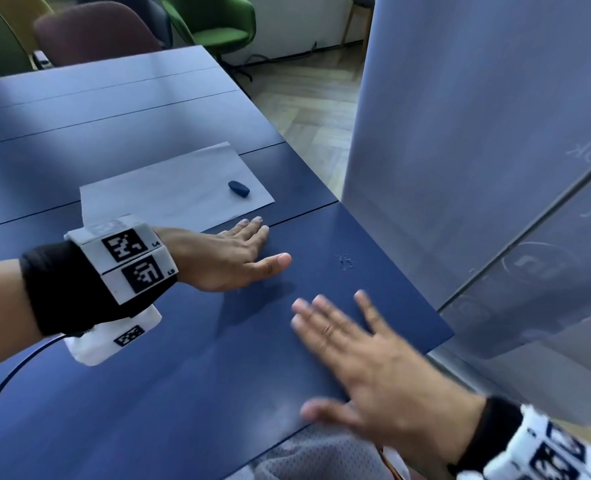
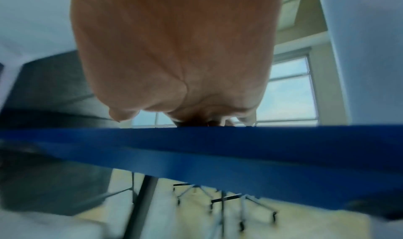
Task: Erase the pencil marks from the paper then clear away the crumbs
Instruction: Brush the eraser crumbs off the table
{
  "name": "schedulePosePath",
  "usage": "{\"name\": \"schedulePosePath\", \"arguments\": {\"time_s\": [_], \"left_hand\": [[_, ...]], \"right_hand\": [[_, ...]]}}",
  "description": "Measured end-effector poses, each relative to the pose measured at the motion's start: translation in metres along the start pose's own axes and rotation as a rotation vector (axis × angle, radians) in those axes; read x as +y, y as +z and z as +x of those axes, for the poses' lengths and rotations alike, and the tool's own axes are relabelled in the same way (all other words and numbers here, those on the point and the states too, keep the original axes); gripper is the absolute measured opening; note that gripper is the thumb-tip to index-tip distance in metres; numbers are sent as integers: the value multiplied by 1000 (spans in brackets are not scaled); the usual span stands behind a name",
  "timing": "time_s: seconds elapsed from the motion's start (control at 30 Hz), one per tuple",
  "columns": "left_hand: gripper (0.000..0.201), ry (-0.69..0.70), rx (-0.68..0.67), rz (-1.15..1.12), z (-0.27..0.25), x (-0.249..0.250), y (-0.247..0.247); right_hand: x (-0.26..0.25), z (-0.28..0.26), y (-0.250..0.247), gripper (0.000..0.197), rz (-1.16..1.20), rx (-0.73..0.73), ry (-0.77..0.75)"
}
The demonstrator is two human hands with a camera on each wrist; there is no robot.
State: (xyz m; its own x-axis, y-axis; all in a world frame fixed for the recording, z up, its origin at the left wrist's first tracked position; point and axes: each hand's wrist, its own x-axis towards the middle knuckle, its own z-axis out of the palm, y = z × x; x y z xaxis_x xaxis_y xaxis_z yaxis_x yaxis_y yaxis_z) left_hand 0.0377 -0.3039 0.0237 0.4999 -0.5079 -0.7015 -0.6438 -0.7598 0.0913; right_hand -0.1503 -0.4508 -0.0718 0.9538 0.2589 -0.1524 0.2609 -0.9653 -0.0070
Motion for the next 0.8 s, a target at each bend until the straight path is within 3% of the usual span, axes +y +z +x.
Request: {"name": "schedulePosePath", "arguments": {"time_s": [0.1,0.27,0.4,0.53,0.63,0.67,0.7,0.73,0.8], "left_hand": [[109,2,3,4,-1,1,-1],[104,18,-11,21,0,11,1],[103,20,-11,74,5,19,1],[133,35,-82,213,12,24,3],[141,38,-80,295,17,27,8],[141,32,-63,303,20,28,10],[140,34,-42,303,22,29,11],[140,40,-21,298,24,29,11],[138,40,-4,283,26,31,10]], "right_hand": [[32,4,-14,88,-8,-25,131],[23,-14,-12,85,15,-32,-91],[65,-14,-26,86,2,-117,41],[105,-23,-39,80,103,144,202],[132,-34,-37,42,427,687,381],[146,-38,-27,27,456,809,437],[157,-40,-17,26,484,825,510],[171,-42,1,38,518,788,573],[192,-42,47,55,592,554,690]]}}
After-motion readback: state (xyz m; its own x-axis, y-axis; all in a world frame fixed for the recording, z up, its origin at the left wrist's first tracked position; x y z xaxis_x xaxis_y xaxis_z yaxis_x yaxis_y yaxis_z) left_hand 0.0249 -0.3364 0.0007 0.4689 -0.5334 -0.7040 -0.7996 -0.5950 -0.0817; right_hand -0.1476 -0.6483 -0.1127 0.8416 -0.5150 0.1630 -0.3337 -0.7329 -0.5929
